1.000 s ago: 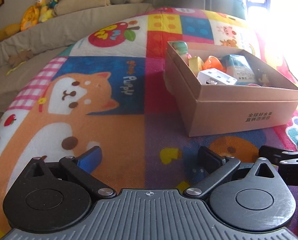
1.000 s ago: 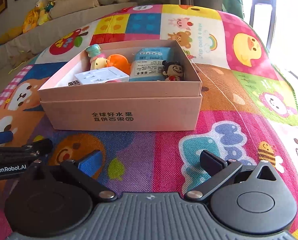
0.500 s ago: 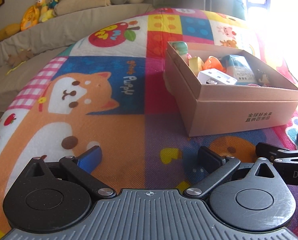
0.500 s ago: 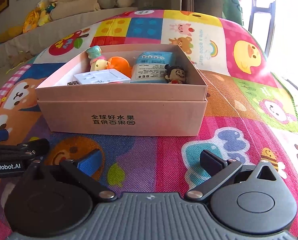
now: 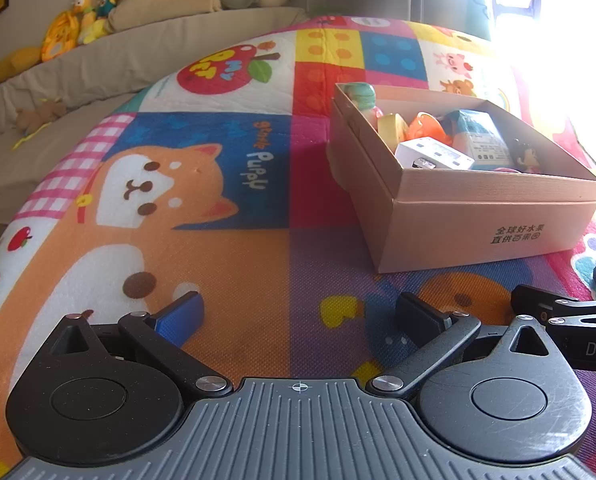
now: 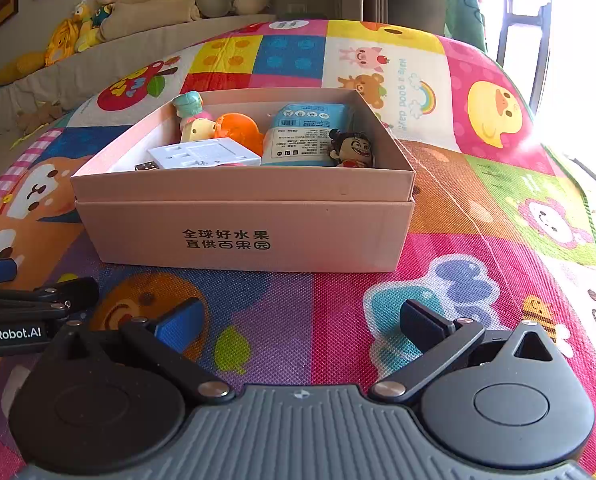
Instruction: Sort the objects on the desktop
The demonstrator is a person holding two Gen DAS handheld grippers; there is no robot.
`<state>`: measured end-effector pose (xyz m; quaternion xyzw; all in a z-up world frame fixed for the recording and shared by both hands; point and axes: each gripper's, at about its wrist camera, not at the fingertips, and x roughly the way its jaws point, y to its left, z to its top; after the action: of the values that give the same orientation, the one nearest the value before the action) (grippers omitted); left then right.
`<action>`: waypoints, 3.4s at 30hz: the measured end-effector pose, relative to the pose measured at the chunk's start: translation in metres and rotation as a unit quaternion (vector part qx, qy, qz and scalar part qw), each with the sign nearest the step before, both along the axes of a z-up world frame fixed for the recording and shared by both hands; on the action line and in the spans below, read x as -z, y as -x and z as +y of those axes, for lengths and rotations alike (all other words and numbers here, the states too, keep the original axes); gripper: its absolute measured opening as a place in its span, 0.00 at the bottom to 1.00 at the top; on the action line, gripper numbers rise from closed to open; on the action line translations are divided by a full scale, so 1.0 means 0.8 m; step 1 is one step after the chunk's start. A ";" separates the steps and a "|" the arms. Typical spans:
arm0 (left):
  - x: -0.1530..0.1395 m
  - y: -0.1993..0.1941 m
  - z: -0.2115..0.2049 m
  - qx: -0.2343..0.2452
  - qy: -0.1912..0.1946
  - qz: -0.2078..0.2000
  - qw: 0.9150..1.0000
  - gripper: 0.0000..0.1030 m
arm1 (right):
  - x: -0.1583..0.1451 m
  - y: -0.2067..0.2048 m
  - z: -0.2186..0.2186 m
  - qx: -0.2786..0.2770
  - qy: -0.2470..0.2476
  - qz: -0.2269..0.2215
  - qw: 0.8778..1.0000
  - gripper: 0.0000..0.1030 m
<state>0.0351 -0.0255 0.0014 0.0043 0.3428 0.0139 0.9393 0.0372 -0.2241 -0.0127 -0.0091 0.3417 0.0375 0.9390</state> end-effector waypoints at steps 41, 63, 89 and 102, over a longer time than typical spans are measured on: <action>0.000 0.000 -0.002 0.000 0.000 0.001 1.000 1.00 | 0.000 -0.004 -0.010 -0.001 0.000 0.000 1.000 1.00; 0.001 -0.001 -0.001 -0.002 -0.002 0.001 1.000 1.00 | 0.000 -0.006 -0.013 -0.004 0.001 0.000 1.000 1.00; 0.000 0.000 -0.001 -0.002 0.003 0.000 1.000 1.00 | -0.001 -0.005 -0.019 -0.005 0.002 0.000 1.000 1.00; -0.005 0.011 0.015 0.007 0.009 0.021 1.000 1.00 | -0.001 -0.005 -0.019 -0.005 0.002 -0.001 1.000 1.00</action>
<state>0.0265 -0.0132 0.0056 -0.0015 0.3627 0.0046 0.9319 0.0411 -0.2390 -0.0121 -0.0125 0.3411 0.0417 0.9390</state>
